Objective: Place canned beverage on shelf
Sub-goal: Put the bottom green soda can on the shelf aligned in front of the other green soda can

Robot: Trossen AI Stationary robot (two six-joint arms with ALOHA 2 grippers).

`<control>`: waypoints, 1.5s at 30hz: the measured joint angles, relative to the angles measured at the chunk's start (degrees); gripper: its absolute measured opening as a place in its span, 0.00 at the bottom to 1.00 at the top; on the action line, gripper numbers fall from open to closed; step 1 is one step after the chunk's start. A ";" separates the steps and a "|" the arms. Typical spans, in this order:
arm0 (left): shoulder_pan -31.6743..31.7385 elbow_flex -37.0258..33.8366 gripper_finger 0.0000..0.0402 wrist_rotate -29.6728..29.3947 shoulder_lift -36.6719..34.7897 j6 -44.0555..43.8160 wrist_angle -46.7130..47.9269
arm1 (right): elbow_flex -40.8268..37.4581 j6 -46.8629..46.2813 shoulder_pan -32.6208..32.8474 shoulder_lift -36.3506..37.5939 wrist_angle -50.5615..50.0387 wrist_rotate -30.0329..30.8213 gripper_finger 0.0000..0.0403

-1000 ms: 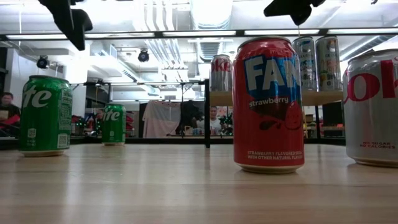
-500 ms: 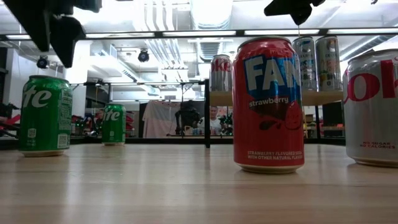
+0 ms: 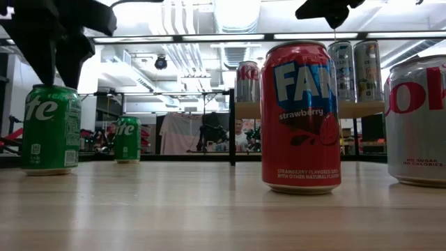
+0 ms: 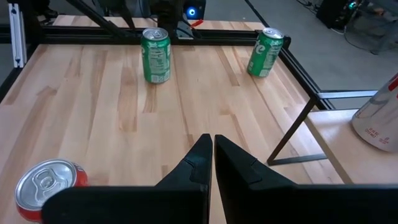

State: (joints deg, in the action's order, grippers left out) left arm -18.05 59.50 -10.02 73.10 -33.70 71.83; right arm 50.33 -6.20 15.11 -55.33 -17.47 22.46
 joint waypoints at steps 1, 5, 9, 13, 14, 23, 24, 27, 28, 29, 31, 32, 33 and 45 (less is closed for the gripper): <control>-0.19 -0.46 0.96 0.00 0.19 -0.27 -0.23 | 0.00 0.07 0.00 0.00 0.00 0.00 0.02; -1.08 -3.66 0.96 0.03 0.78 -0.46 -4.15 | 0.00 0.06 0.00 0.13 0.02 0.02 0.02; -1.16 -6.59 0.96 0.02 1.52 -1.93 -6.59 | 0.00 0.23 -0.02 0.07 0.00 0.02 0.02; -1.16 -8.96 0.95 0.02 2.43 -2.82 -7.56 | 0.00 0.50 -0.02 0.00 0.02 0.04 0.02; -1.16 -9.27 0.94 -0.01 2.52 -2.87 -7.54 | 0.00 0.77 -0.02 0.00 0.05 0.04 0.02; -1.16 -10.29 0.71 0.04 2.44 -1.34 -8.64 | -1.60 6.96 0.00 -0.49 14.56 -0.42 0.02; -1.16 -10.28 0.71 0.04 2.40 -0.93 -8.65 | -1.85 8.04 -0.13 -0.92 17.82 -0.42 0.02; -1.13 -9.51 0.71 0.08 2.38 0.13 -7.52 | -1.86 11.33 -0.80 -1.49 22.92 -0.41 0.02; -1.13 -8.87 0.71 0.07 2.21 0.36 -7.16 | -1.75 11.92 -1.03 -1.49 23.43 -0.30 0.02; -1.13 -8.13 0.71 0.05 2.03 0.67 -7.27 | -1.48 12.22 -1.25 -1.44 23.41 0.04 0.02; -1.13 -6.31 0.71 0.00 1.88 1.83 -7.58 | -1.20 12.30 -1.42 -1.12 23.35 0.07 0.02; -1.13 -5.36 0.71 0.00 1.88 2.56 -7.40 | -1.20 12.32 -1.40 -0.95 23.28 0.04 0.02; -1.13 -4.23 0.71 0.00 1.88 3.36 -7.16 | -1.20 12.27 -1.40 -0.84 23.18 0.03 0.02; -0.91 9.71 0.71 -4.74 1.79 12.86 -7.64 | -1.20 8.14 -1.77 -0.61 17.28 0.00 0.02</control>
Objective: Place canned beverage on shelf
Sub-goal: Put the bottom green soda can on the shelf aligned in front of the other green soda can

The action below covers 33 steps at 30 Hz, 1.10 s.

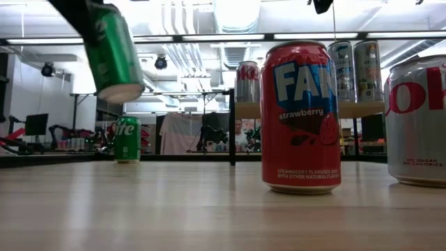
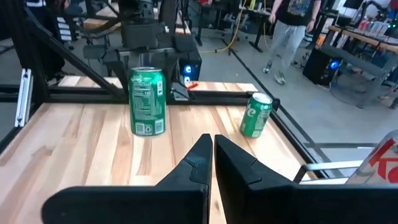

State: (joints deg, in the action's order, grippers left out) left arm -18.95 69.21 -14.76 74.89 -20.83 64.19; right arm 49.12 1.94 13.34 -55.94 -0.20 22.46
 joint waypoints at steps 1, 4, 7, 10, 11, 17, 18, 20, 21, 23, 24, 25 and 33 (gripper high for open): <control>-0.10 0.47 0.71 -0.83 0.00 0.08 0.01 | 0.00 -0.08 0.00 0.00 0.30 0.02 0.02; -0.14 1.33 0.71 -3.58 0.00 4.41 -0.32 | 0.02 0.77 0.00 -0.15 0.49 0.00 0.02; 0.82 1.79 0.71 -4.86 0.09 10.81 -2.87 | 0.02 2.20 -0.10 -0.26 0.51 0.00 0.02; 1.61 2.50 0.71 -4.90 0.08 9.65 -2.87 | 0.02 2.50 -0.11 0.01 0.58 0.01 0.02; 1.63 2.65 0.71 -4.93 -0.03 7.83 -2.36 | 0.02 1.98 -0.11 0.06 0.62 -0.01 0.02; -0.95 1.31 0.71 -4.46 -0.83 2.82 -1.58 | 0.02 -2.13 0.28 0.14 0.56 -0.57 0.02; -1.04 0.97 0.71 -4.52 -0.73 3.40 -1.36 | 0.02 -1.99 0.28 0.11 0.57 -0.57 0.02; -0.86 0.81 0.71 -5.37 -0.51 5.23 -1.53 | 0.02 -1.79 0.26 0.09 0.95 -0.52 0.02; -0.59 0.86 0.71 -5.67 -0.52 6.37 -2.13 | 0.02 -1.52 0.22 0.09 1.01 -0.45 0.02; -0.16 1.22 0.71 -5.80 -0.40 8.68 -3.44 | 0.02 -1.48 0.22 0.09 0.99 -0.29 0.02; 0.02 1.61 0.71 -5.80 -0.25 9.79 -4.29 | 0.02 -1.65 0.22 0.09 0.97 -0.27 0.02; 0.05 2.19 0.71 -5.77 -0.05 10.92 -5.26 | 0.02 -2.02 0.27 0.09 0.97 -0.29 0.02; 0.39 10.49 0.71 -5.79 2.67 17.31 -7.10 | 0.09 -8.54 1.72 0.70 -4.73 -0.64 0.02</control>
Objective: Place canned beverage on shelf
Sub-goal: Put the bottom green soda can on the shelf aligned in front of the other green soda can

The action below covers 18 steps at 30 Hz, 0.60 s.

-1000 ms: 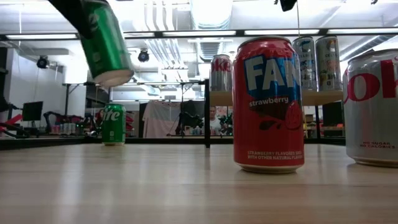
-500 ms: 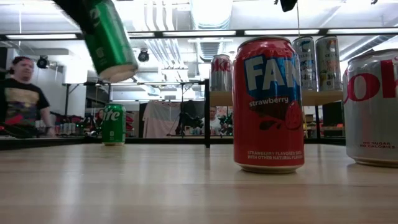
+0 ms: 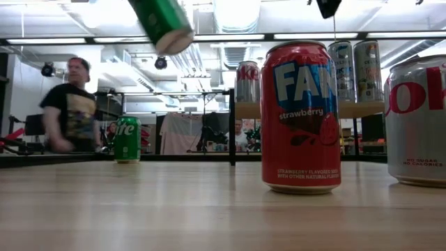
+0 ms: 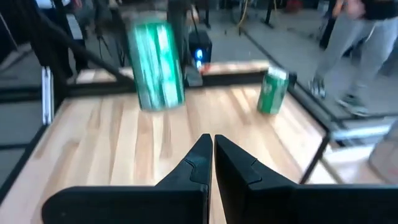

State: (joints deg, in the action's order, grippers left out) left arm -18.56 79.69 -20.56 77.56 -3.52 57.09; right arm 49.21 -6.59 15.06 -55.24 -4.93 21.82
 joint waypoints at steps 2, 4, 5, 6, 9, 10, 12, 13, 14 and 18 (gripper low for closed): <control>0.52 2.43 0.71 0.00 1.21 2.41 -0.71 | 0.02 -1.24 0.31 0.04 -3.07 0.00 0.02; 1.24 5.00 0.71 0.01 3.19 5.41 -0.72 | 0.00 -2.47 0.31 -0.02 -5.53 0.02 0.02; 1.71 6.31 0.71 0.05 4.29 7.14 -0.64 | 0.00 -2.92 0.31 -0.02 -6.39 0.03 0.02; 2.19 7.70 0.71 0.07 5.55 8.89 -0.52 | 0.00 -3.21 0.31 -0.02 -7.18 0.07 0.02; 4.00 12.37 0.71 0.07 9.58 14.46 -0.31 | 0.00 -3.97 0.31 0.39 -10.08 0.17 0.02; 4.64 13.89 0.71 0.07 10.78 16.17 -0.12 | 0.00 -4.20 0.31 0.51 -10.90 0.22 0.02; 6.10 16.92 0.71 0.07 13.25 19.34 0.71 | 0.00 -4.86 0.31 1.19 -12.89 0.20 0.02; 6.96 18.29 0.71 0.09 14.45 20.70 1.13 | 0.00 -5.37 0.30 1.59 -14.13 0.23 0.02; 7.88 19.74 0.71 0.16 15.67 21.75 1.43 | 0.00 -5.71 0.27 1.93 -14.93 0.48 0.02; 11.74 23.63 0.71 2.70 18.91 23.71 3.70 | 0.00 -5.88 0.18 3.08 -17.09 2.67 0.02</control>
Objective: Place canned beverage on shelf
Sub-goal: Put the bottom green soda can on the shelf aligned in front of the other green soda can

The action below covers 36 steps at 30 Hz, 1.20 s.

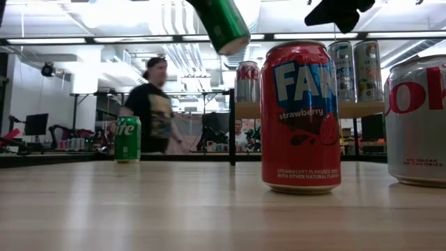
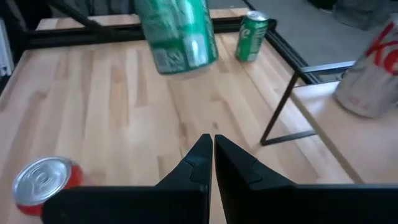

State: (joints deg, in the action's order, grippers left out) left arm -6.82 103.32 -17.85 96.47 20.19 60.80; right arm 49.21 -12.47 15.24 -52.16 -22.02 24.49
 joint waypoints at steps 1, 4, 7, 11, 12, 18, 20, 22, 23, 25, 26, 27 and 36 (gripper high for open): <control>0.91 0.44 0.71 0.56 0.44 0.10 0.08 | 0.00 0.25 -0.02 0.14 0.08 0.28 0.02; 3.39 1.08 0.71 1.21 1.32 0.14 -0.67 | 0.28 2.73 -0.03 0.33 1.37 4.54 0.02; 5.77 1.08 0.71 1.39 1.43 0.13 -1.15 | 2.08 7.56 -0.79 0.45 4.62 14.59 0.02; 7.79 1.11 0.71 1.35 1.37 -1.57 -1.50 | 3.67 10.74 -0.97 1.13 3.77 12.92 0.02; 7.97 1.12 0.71 1.32 1.37 -2.05 -1.41 | 3.58 10.76 -0.67 1.20 3.51 9.33 0.02; 8.12 1.12 0.71 2.33 2.24 -0.47 -6.54 | 1.68 4.27 -0.57 -0.59 3.33 2.66 0.02; 8.24 1.10 0.71 2.50 2.80 1.96 -7.42 | 1.36 3.01 -0.55 -1.60 3.16 2.64 0.02; 8.55 1.06 0.71 2.52 3.27 4.03 -8.30 | 1.29 1.62 -0.50 -2.45 3.00 2.44 0.02; 8.79 1.05 0.71 2.51 3.39 4.94 -9.21 | 1.29 1.17 -0.50 -2.75 2.95 2.47 0.02; 9.43 1.06 0.71 2.48 3.60 6.02 -11.15 | 1.29 0.44 -0.55 -3.15 2.99 2.51 0.02; 9.82 1.06 0.71 2.45 3.83 6.20 -12.30 | 1.29 0.44 -0.57 -3.15 2.95 2.53 0.02; 10.21 1.15 0.71 2.45 4.14 6.26 -13.58 | 1.29 0.44 -0.57 -3.17 2.97 2.60 0.02; 11.95 2.00 0.71 2.80 7.49 6.19 -20.90 | 1.29 2.28 -0.99 -3.12 3.02 18.82 0.02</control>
State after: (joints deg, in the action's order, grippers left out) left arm 5.13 105.32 -15.05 103.96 26.38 39.90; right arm 50.50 -10.19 14.26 -55.28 -19.00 43.31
